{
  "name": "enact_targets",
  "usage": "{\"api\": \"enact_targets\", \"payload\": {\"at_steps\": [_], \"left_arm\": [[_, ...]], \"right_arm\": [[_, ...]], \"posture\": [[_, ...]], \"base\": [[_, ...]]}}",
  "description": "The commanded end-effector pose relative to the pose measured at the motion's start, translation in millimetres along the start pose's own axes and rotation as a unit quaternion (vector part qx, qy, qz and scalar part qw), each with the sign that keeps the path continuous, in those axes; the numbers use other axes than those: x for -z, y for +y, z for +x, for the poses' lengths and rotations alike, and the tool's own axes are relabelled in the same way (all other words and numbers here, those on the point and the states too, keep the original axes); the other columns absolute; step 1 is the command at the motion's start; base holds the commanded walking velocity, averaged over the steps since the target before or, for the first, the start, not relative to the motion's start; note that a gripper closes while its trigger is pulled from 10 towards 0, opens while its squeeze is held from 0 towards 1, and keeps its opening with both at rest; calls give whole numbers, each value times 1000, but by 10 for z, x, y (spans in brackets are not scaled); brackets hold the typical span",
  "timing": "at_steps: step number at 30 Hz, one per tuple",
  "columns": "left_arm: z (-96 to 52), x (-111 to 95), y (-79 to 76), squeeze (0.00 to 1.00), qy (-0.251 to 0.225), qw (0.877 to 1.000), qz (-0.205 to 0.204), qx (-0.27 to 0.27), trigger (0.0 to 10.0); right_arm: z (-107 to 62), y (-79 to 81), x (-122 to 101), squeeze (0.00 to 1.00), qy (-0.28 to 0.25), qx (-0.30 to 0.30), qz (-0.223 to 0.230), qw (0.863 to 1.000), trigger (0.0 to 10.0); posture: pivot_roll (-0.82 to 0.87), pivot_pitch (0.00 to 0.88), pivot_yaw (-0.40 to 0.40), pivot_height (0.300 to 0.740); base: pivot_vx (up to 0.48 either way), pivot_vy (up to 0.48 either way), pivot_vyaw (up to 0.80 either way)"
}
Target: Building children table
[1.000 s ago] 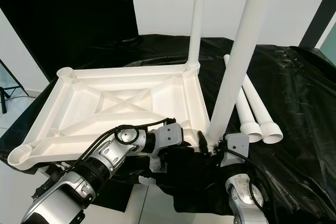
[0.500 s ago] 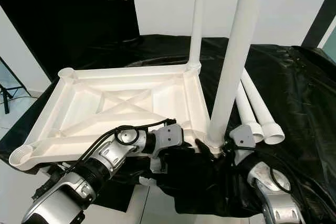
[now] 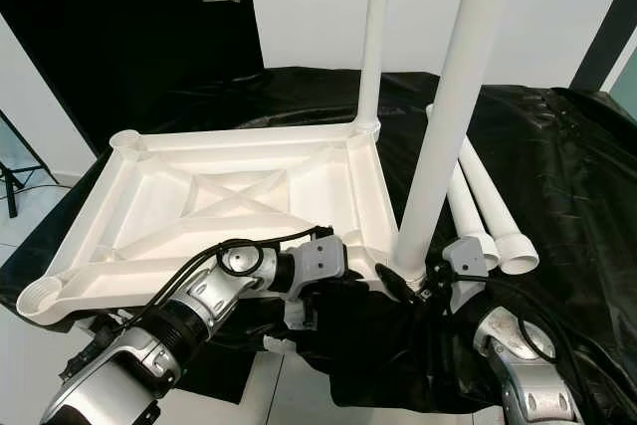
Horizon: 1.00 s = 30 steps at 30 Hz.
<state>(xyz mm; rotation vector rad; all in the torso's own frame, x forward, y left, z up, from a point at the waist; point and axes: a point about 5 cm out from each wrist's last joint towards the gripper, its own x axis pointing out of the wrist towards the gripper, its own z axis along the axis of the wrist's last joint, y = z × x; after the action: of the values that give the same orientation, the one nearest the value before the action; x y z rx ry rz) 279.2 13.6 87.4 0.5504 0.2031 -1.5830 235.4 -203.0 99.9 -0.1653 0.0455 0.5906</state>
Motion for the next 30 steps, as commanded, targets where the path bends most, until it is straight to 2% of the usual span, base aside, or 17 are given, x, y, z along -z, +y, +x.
{"api": "enact_targets", "payload": {"at_steps": [1,2,3,4,6,9,11,12,13,15,20,21,22,24,29,30], "left_arm": [[-9,503,-379,0,81,988,-84,98,10000],[-9,503,-379,0,81,988,-84,98,10000],[-11,505,-379,0,82,988,-83,98,10000],[-11,505,-379,0,82,988,-83,98,10000],[-18,508,-379,0,82,988,-84,95,10000],[-18,506,-385,0,81,988,-84,96,10000],[-25,513,-391,0,84,988,-84,98,10000],[-25,513,-391,0,84,988,-84,98,10000],[-33,517,-390,0,85,988,-84,99,10000],[-38,522,-389,0,86,988,-83,99,10000],[-42,527,-382,0,87,988,-83,98,10000],[-42,528,-381,0,88,988,-83,97,10000],[-44,535,-384,0,89,988,-84,97,10000],[-43,534,-383,0,89,988,-84,97,10000],[-40,533,-384,0,89,988,-84,97,10000],[-31,527,-384,0,88,988,-83,97,10000]], "right_arm": [[-17,16,11,0,-19,63,5,998,0],[-17,16,11,0,-19,63,5,998,0],[-21,55,16,0,-29,106,3,994,0],[-21,55,16,0,-29,106,3,994,0],[-59,173,26,0,-45,226,10,973,0],[-71,223,19,0,-46,255,10,966,0],[-110,155,19,0,-41,312,10,949,0],[-110,155,19,0,-41,312,10,949,0],[-118,100,11,0,-40,334,9,942,0],[-115,75,3,0,-41,345,9,938,0],[-44,150,1,0,-43,338,13,940,0],[-28,161,-7,0,-42,331,4,943,4510],[6,171,-32,1000,-50,305,2,951,10000],[51,161,-86,1000,-65,270,2,961,10000],[89,135,-115,1000,-68,241,-3,968,10000],[128,106,-117,0,-55,196,-18,979,10000]], "posture": [[151,0,15,740],[151,0,15,740],[151,0,15,740],[151,0,15,740],[161,0,16,740],[162,0,18,740],[161,0,18,740],[161,0,18,740],[164,0,21,740],[163,0,22,740],[169,0,19,740],[167,0,19,740],[166,0,18,740],[164,0,18,740],[161,0,18,740],[159,0,17,740]], "base": [[0,0,0],[0,0,0],[0,0,0],[0,0,0],[0,0,0],[0,0,0],[0,0,0],[0,0,0],[0,0,0],[0,0,0],[0,0,0],[0,0,0],[0,0,0],[0,0,0],[0,0,0],[0,0,0]]}}
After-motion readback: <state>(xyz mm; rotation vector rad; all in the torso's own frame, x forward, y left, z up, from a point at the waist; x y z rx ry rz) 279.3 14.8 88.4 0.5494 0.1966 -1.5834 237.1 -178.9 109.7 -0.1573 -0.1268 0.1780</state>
